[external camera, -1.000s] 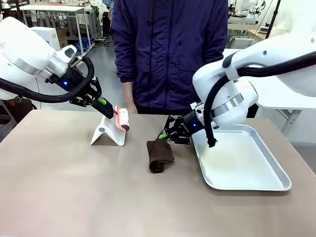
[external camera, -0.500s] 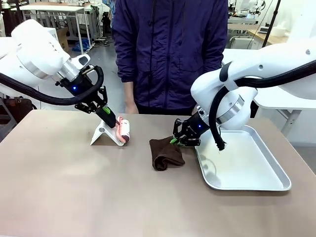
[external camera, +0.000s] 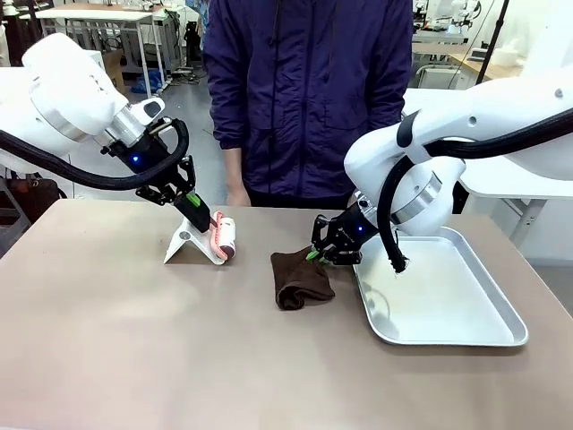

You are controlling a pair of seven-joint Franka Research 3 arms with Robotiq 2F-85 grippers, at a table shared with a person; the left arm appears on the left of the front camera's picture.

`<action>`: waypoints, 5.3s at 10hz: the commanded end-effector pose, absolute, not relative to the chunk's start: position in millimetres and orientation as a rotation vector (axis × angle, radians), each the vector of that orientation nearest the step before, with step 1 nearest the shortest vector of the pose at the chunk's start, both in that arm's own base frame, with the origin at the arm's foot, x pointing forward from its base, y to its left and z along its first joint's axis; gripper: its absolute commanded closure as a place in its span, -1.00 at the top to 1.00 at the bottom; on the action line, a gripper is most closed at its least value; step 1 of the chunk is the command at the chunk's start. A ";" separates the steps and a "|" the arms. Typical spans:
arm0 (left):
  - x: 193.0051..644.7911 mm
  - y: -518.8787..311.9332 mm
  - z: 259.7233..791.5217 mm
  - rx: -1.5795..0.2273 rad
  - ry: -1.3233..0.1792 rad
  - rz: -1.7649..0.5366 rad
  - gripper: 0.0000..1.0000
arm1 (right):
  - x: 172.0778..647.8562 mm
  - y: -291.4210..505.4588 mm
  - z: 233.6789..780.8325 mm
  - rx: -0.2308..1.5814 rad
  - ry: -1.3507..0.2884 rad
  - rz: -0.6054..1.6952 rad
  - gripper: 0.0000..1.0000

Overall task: Clean the surface of the table.
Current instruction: Return the Lint Roller and towel to their original positions.

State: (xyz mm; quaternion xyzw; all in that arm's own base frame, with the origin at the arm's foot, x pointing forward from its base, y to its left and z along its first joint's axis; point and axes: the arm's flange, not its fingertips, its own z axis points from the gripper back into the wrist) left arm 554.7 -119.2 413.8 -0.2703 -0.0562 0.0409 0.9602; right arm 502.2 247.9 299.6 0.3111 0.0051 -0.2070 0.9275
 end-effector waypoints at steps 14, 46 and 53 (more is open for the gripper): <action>561.5 -130.3 422.5 -0.431 -0.138 0.087 -0.55 | 501.2 247.3 301.0 0.664 0.004 -0.422 -0.76; 433.2 124.8 350.3 -1.511 -0.401 0.127 1.00 | 405.9 -7.9 411.8 1.269 0.145 -0.124 1.00; 415.6 120.2 358.0 -1.429 -0.413 0.175 1.00 | 405.4 -9.2 423.6 1.285 0.175 -0.151 1.00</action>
